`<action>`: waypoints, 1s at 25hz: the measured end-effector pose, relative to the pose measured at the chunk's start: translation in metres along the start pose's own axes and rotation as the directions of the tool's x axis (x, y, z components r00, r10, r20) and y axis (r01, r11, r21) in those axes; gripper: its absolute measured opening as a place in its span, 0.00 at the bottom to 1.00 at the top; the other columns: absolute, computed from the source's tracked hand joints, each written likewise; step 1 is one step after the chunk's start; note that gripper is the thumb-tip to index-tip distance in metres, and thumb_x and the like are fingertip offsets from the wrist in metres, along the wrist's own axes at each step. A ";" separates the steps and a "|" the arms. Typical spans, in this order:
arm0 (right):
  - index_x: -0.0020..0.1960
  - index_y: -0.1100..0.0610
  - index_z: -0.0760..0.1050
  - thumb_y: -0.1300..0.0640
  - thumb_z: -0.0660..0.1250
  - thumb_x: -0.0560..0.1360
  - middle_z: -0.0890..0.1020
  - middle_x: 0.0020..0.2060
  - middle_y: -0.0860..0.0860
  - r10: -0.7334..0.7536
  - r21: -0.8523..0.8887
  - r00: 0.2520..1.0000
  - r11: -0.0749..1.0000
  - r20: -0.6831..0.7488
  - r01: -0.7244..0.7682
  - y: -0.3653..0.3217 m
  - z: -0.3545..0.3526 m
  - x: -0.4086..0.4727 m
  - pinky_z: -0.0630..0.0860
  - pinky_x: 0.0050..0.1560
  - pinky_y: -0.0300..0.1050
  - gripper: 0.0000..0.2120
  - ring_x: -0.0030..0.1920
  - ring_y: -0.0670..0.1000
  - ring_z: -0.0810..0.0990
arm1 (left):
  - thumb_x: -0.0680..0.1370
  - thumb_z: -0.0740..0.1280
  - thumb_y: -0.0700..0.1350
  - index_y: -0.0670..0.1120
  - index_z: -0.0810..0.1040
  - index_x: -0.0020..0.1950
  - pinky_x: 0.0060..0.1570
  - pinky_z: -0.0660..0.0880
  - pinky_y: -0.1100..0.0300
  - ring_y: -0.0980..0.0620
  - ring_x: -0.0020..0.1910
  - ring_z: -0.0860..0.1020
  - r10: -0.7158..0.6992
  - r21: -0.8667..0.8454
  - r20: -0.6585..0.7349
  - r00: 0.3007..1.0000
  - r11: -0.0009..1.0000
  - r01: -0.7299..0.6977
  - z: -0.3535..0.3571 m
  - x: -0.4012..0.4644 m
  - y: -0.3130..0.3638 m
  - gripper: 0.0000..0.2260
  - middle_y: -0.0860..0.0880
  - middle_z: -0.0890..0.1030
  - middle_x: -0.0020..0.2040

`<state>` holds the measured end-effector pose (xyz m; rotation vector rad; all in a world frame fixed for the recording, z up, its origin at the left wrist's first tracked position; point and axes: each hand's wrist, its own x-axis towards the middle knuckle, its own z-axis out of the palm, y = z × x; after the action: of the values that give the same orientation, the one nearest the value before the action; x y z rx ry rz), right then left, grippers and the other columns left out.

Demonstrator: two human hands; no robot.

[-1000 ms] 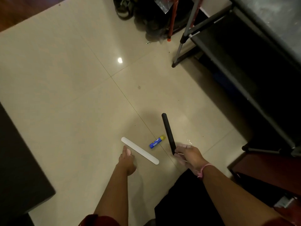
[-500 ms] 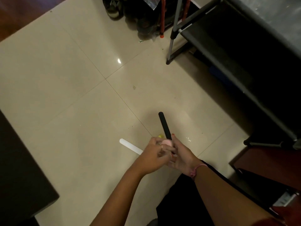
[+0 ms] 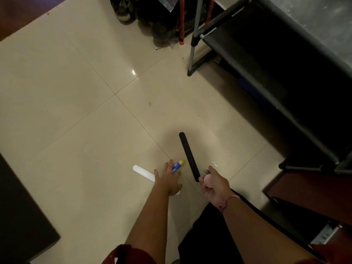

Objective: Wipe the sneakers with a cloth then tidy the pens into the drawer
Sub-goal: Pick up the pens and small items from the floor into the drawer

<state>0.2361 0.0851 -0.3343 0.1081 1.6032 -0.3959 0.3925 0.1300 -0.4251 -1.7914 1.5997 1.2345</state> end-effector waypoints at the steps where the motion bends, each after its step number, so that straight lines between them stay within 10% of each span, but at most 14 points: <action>1: 0.42 0.59 0.72 0.54 0.62 0.79 0.76 0.33 0.56 0.001 -0.002 1.000 1.000 0.001 -0.001 0.000 -0.001 0.000 0.70 0.24 0.36 0.10 0.30 0.49 0.72 | 0.80 0.60 0.55 0.48 0.59 0.78 0.71 0.40 0.34 0.45 0.78 0.39 -0.021 0.022 0.019 1.000 1.000 0.021 0.003 0.001 0.005 0.28 0.46 0.39 0.79; 5: 0.44 0.58 0.72 0.49 0.62 0.79 0.77 0.32 0.56 0.006 0.028 1.000 1.000 0.030 -0.007 -0.003 0.000 0.002 0.70 0.25 0.36 0.13 0.29 0.48 0.72 | 0.81 0.58 0.55 0.44 0.63 0.76 0.72 0.43 0.35 0.46 0.78 0.48 -0.069 0.048 0.001 0.998 0.996 0.069 0.015 0.002 0.008 0.26 0.47 0.45 0.79; 10: 0.46 0.56 0.72 0.44 0.61 0.78 0.79 0.32 0.54 -0.012 0.123 0.994 0.992 0.112 -0.002 -0.014 0.010 -0.006 0.72 0.26 0.35 0.15 0.27 0.47 0.78 | 0.81 0.60 0.48 0.42 0.66 0.72 0.64 0.70 0.52 0.43 0.65 0.71 -0.097 -0.303 -0.240 0.966 0.953 0.020 0.013 -0.019 0.008 0.21 0.42 0.62 0.73; 16: 0.45 0.59 0.70 0.56 0.60 0.76 0.76 0.37 0.54 -0.069 0.235 0.947 0.972 0.314 -0.007 -0.054 0.036 -0.052 0.75 0.36 0.41 0.06 0.39 0.51 0.79 | 0.80 0.65 0.43 0.40 0.78 0.63 0.57 0.69 0.65 0.48 0.59 0.76 -0.246 -0.547 -0.517 0.820 0.831 -0.096 -0.009 -0.060 0.023 0.14 0.46 0.71 0.65; 21: 0.46 0.61 0.72 0.54 0.61 0.79 0.79 0.40 0.55 -0.189 0.252 0.913 0.963 0.362 0.100 -0.089 0.037 -0.133 0.72 0.35 0.36 0.10 0.37 0.48 0.79 | 0.75 0.72 0.39 0.47 0.84 0.46 0.46 0.72 0.73 0.56 0.47 0.79 -0.444 -0.818 -0.534 0.719 0.487 -0.307 -0.071 -0.127 0.051 0.04 0.47 0.82 0.51; 25: 0.47 0.60 0.74 0.51 0.62 0.79 0.81 0.41 0.54 -0.304 0.197 0.892 0.948 0.334 0.249 -0.108 0.000 -0.204 0.71 0.28 0.33 0.12 0.37 0.46 0.79 | 0.72 0.75 0.40 0.47 0.76 0.47 0.50 0.76 0.58 0.51 0.48 0.81 -0.511 -0.876 -0.482 0.712 0.279 -0.393 -0.119 -0.185 0.088 0.10 0.45 0.83 0.49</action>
<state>0.2196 0.0191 -0.1142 -0.0804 1.2230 -0.7170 0.3602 0.1163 -0.1909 -3.4932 0.8774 1.8237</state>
